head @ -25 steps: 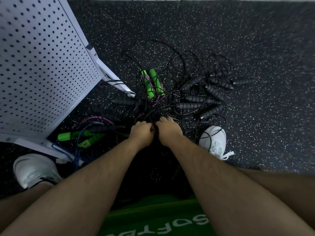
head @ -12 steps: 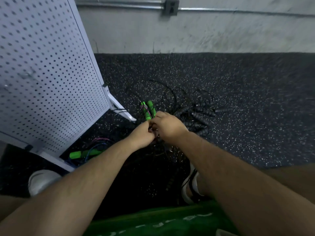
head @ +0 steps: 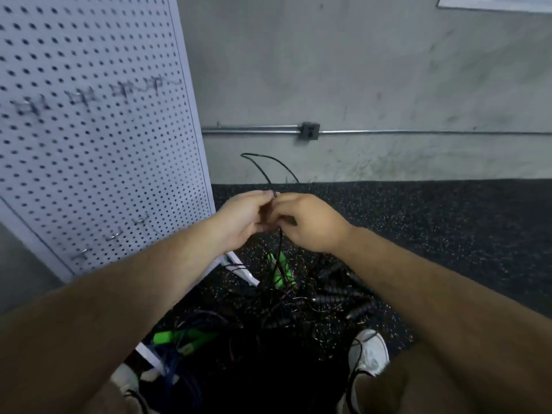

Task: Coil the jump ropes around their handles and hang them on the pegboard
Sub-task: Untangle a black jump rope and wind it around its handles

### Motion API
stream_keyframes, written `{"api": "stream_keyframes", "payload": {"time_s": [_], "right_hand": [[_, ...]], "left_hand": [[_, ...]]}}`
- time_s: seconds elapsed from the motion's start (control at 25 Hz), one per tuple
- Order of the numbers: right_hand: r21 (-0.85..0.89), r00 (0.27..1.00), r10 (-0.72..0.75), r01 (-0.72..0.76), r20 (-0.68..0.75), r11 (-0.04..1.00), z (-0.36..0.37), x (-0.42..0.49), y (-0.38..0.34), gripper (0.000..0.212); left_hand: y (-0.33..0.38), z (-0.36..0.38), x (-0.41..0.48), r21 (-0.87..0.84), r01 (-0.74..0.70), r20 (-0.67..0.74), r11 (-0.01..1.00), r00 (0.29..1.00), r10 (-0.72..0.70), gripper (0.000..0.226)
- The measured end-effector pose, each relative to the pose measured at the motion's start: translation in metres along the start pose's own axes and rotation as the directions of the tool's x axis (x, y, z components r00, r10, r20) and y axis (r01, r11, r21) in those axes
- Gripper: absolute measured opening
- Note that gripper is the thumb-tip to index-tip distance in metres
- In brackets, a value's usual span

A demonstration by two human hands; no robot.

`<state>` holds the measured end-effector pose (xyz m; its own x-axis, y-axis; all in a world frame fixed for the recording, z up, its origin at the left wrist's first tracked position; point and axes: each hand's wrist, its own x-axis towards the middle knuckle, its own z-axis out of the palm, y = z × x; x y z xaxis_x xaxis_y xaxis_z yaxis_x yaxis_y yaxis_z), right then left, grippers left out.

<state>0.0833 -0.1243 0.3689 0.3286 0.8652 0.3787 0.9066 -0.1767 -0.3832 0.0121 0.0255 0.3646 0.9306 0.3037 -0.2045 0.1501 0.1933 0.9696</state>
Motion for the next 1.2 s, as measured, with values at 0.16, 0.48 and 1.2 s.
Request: {"api": "stream_keyframes", "payload": {"time_s": [0.16,0.48,1.2], "right_hand": [[0.202,0.982,0.168,-0.147,-0.091,0.968,0.018,0.015,-0.012,0.028],[0.527,0.845,0.492,-0.327,-0.209,0.785,0.012,0.068,-0.014,0.026],[0.321,0.677,0.71,-0.728,0.192,0.606,-0.043,0.032,0.017,0.039]], "left_hand": [[0.009,-0.011,-0.014,0.107,-0.089,-0.04,0.99,0.995,0.094,0.028],[0.009,-0.031,-0.012,0.108,-0.1,0.077,0.989,0.993,0.092,0.043],[0.027,-0.064,-0.015,0.611,-0.089,-0.098,0.786,0.977,0.187,0.022]]}}
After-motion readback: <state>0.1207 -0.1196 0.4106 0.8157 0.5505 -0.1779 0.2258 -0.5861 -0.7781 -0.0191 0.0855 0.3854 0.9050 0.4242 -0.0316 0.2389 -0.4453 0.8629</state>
